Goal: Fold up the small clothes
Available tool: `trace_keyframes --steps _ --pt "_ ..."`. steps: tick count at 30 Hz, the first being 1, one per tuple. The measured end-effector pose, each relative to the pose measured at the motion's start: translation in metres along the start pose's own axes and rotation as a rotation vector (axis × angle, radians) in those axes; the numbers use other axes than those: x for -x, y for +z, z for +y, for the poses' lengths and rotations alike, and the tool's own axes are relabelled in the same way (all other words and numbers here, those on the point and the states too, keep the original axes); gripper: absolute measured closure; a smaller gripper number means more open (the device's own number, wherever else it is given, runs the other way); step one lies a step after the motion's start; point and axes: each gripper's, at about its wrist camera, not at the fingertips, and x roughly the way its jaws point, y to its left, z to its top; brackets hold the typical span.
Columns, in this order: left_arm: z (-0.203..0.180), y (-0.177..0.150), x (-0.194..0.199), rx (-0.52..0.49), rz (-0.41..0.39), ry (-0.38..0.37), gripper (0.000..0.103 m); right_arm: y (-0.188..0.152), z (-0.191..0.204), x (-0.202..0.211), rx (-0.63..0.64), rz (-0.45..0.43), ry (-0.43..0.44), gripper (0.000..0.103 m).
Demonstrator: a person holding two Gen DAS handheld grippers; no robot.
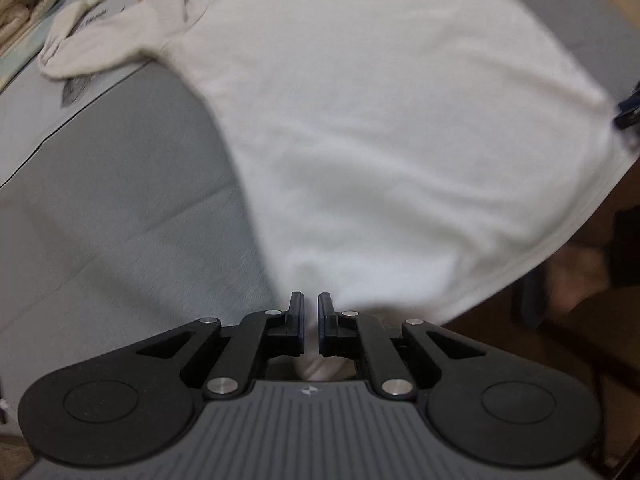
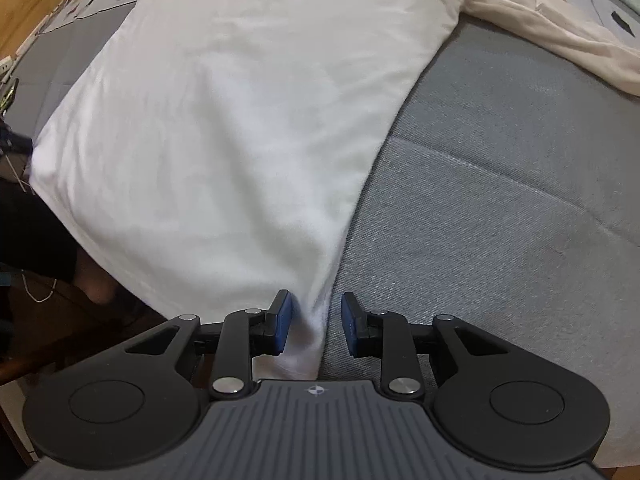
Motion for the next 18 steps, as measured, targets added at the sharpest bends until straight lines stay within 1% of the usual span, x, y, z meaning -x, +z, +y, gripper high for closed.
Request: trace_keyframes --steps 1,2,3,5,6,7,9,10,11,12,14,15,16,17,18 --pt "-0.003 0.002 -0.001 -0.007 -0.006 -0.021 0.096 0.000 -0.002 0.001 -0.011 -0.007 -0.001 0.075" --pt "-0.007 0.004 -0.005 -0.022 0.006 -0.036 0.096 0.001 -0.005 0.001 -0.026 -0.013 0.000 0.075" --pt "-0.013 0.003 -0.013 -0.044 0.042 -0.029 0.095 0.000 -0.008 0.001 -0.041 -0.016 0.000 0.075" --pt "-0.022 -0.007 -0.031 -0.087 0.123 0.034 0.095 -0.002 -0.009 -0.002 -0.042 -0.007 -0.011 0.074" --pt "-0.022 -0.009 -0.033 -0.093 0.132 0.046 0.095 -0.003 -0.006 -0.003 -0.025 -0.006 -0.021 0.074" --pt "-0.019 -0.009 -0.031 -0.082 0.119 0.036 0.095 -0.002 -0.003 -0.002 -0.011 -0.005 -0.030 0.074" --pt "-0.015 -0.007 -0.018 -0.051 0.044 0.004 0.095 -0.002 -0.001 -0.001 -0.003 -0.010 -0.044 0.074" --pt "-0.012 -0.005 -0.012 -0.037 0.014 -0.022 0.093 -0.002 -0.001 0.001 -0.005 -0.022 -0.047 0.074" --pt "-0.012 -0.003 -0.012 -0.027 0.007 -0.038 0.091 -0.001 -0.001 0.003 -0.013 -0.038 -0.045 0.074" --pt "-0.014 -0.003 -0.016 -0.026 0.026 -0.031 0.089 -0.001 -0.003 0.004 -0.024 -0.047 -0.042 0.074" --pt "-0.017 -0.005 -0.025 -0.062 0.088 0.032 0.089 -0.003 -0.004 0.001 -0.030 -0.032 -0.067 0.074" --pt "-0.020 -0.006 -0.027 -0.081 0.096 0.044 0.089 -0.004 -0.002 -0.001 -0.013 -0.018 -0.093 0.074" --pt "-0.018 -0.006 -0.025 -0.081 0.079 0.039 0.089 -0.005 0.000 -0.001 0.008 -0.022 -0.111 0.073" --pt "-0.016 -0.004 -0.020 -0.068 0.046 0.024 0.085 -0.005 0.002 0.002 0.019 -0.039 -0.124 0.072" --pt "-0.015 -0.006 -0.011 -0.045 0.005 0.008 0.081 -0.003 0.003 0.007 0.015 -0.074 -0.139 0.072"
